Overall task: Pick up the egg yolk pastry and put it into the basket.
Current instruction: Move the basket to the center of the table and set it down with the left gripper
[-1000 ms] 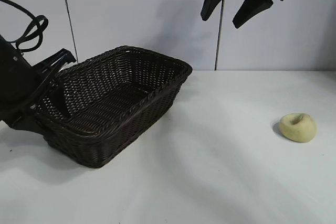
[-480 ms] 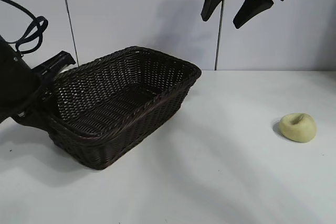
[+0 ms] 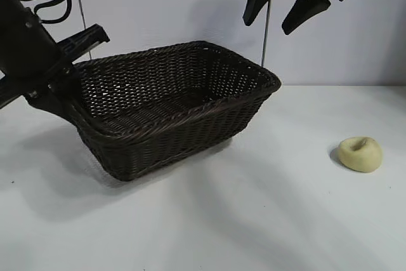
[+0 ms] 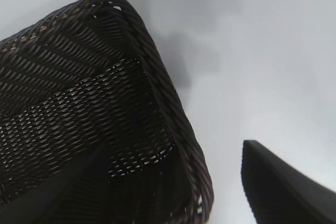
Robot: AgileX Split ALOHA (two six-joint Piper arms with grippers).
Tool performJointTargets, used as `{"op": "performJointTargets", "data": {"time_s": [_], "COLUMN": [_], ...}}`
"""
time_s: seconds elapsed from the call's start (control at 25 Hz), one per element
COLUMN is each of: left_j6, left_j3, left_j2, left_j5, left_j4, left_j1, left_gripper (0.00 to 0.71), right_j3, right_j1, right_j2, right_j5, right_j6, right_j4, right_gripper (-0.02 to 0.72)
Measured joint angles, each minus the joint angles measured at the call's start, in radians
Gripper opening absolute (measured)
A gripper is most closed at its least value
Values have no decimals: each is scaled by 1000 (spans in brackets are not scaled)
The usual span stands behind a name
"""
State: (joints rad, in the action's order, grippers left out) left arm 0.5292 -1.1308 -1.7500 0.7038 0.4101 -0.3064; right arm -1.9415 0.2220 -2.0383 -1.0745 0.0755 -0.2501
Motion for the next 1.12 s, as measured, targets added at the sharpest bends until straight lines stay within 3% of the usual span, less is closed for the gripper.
{"op": "performJointTargets", "data": {"time_s": [0.24, 0.56, 0.76, 0.88, 1.12], "left_j6": [-161, -429, -529, -596, -683], "left_j3": [-59, -268, -350, -363, -365], "left_j2": [-37, -160, -227, -248, -260], "left_j5": [98, 301, 362, 376, 397], "left_j4": [-6, -20, -22, 33, 139], "left_j1": [0, 0, 3, 28, 122], "left_gripper": [98, 98, 98, 98, 98], "right_j3": [0, 0, 0, 0, 0], "right_j1": [0, 0, 0, 0, 0], "right_j2": [0, 0, 0, 0, 0], "right_j5": [0, -8, -12, -23, -26], "right_j6": [0, 0, 0, 0, 0], "right_j4": [0, 0, 1, 1, 1], "right_gripper": [516, 516, 516, 516, 516]}}
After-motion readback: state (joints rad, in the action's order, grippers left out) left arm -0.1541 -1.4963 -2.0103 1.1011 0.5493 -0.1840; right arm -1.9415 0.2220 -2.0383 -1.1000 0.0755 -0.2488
